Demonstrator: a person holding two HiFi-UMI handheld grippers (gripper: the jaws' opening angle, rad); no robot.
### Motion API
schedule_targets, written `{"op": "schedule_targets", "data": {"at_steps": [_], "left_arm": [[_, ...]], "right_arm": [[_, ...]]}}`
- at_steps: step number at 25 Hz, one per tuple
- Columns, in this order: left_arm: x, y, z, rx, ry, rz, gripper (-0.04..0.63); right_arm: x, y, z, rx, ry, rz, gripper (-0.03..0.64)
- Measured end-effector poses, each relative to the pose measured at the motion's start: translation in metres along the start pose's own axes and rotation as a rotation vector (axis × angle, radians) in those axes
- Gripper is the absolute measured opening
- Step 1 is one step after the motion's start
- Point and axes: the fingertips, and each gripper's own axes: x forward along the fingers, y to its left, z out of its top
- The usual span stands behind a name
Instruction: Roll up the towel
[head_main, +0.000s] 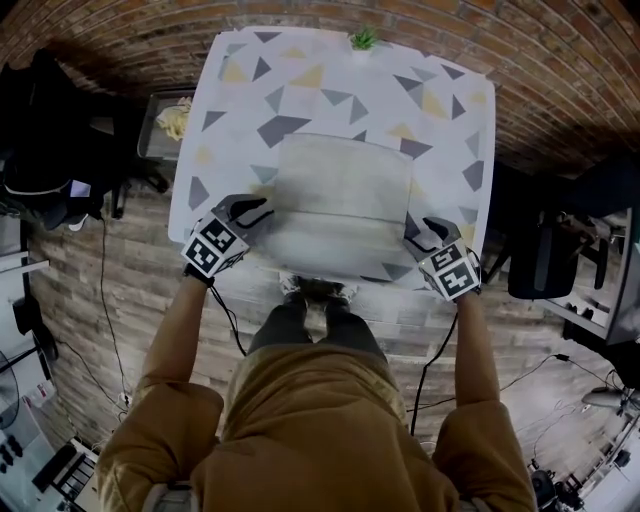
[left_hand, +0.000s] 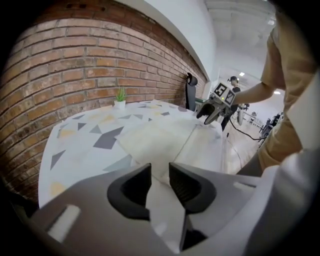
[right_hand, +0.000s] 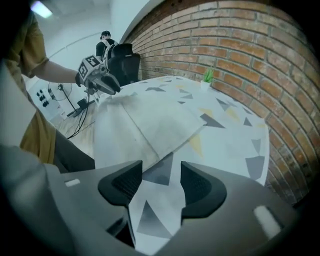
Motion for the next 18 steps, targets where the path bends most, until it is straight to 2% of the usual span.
{"op": "schedule_targets", "data": {"at_steps": [4,7,9,12,18], "left_arm": [[-0.008,-0.018,-0.003,0.016,-0.007,-0.010,0.132],[-0.006,-0.034,-0.010,0.044,0.011,-0.023,0.167],[-0.003,-0.045,-0.014,0.100,0.030,-0.028,0.191],[0.002,-0.055,-0.021,0.196,0.073,-0.031,0.195],[0.010,-0.064,-0.030,0.323,0.133,-0.047,0.195]], "right_arm": [[-0.010,0.016,0.000,-0.079,-0.036,-0.024,0.221],[-0.005,0.035,-0.007,-0.199,-0.026,-0.036,0.221],[-0.001,0.048,-0.007,-0.296,-0.024,-0.047,0.221],[0.007,0.062,-0.007,-0.406,-0.015,-0.055,0.220],[0.015,0.067,-0.013,-0.475,0.025,-0.043,0.218]]}}
